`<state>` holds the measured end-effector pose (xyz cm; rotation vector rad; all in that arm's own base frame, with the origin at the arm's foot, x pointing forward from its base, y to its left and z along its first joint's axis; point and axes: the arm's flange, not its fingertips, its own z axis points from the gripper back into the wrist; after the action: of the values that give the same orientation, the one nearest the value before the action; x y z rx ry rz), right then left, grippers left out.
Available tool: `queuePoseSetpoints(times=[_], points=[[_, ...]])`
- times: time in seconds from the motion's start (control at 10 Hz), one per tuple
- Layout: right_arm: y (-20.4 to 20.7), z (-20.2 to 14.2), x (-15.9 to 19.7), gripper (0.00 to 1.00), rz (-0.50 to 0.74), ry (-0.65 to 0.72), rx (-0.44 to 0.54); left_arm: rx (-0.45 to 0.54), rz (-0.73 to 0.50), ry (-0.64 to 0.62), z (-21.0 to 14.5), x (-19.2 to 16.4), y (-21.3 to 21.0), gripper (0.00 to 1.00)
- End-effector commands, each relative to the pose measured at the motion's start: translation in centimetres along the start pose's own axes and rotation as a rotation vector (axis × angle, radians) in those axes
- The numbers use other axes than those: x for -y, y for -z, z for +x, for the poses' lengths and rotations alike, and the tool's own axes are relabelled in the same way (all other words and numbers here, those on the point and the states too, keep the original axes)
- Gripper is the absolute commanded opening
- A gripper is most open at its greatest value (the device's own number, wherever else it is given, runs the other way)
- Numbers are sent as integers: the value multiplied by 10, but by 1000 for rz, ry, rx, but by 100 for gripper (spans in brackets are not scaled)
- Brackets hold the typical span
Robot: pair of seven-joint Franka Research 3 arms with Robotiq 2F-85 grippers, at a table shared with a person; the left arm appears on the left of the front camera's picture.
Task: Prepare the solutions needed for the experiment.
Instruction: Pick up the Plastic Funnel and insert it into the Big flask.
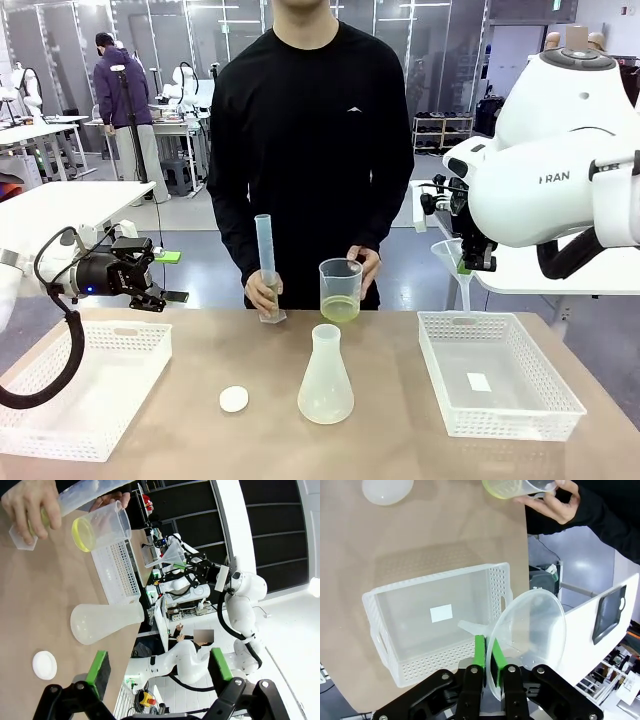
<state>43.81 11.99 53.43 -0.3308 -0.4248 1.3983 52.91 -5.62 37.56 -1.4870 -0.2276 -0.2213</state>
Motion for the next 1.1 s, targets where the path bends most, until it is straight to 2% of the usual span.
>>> queuePoseSetpoints(times=[0.0, 0.2, 0.6, 0.8, 1.0], points=[[0, 0, 0, 5, 0, 1, 1, -7, -13, 1, -1, 2, 0, 100], [-15, 29, -12, 5, -80, -116, 77, -7, -13, 1, -1, 2, 0, 100], [-46, 75, -42, 5, -147, -340, 252, -7, -13, 1, -1, 2, 0, 100], [-53, 99, -51, 5, -145, -425, 403, -7, -13, 1, -1, 2, 0, 100], [-60, 112, -58, 5, -124, -444, 491, -7, -13, 1, -1, 2, 0, 100]])
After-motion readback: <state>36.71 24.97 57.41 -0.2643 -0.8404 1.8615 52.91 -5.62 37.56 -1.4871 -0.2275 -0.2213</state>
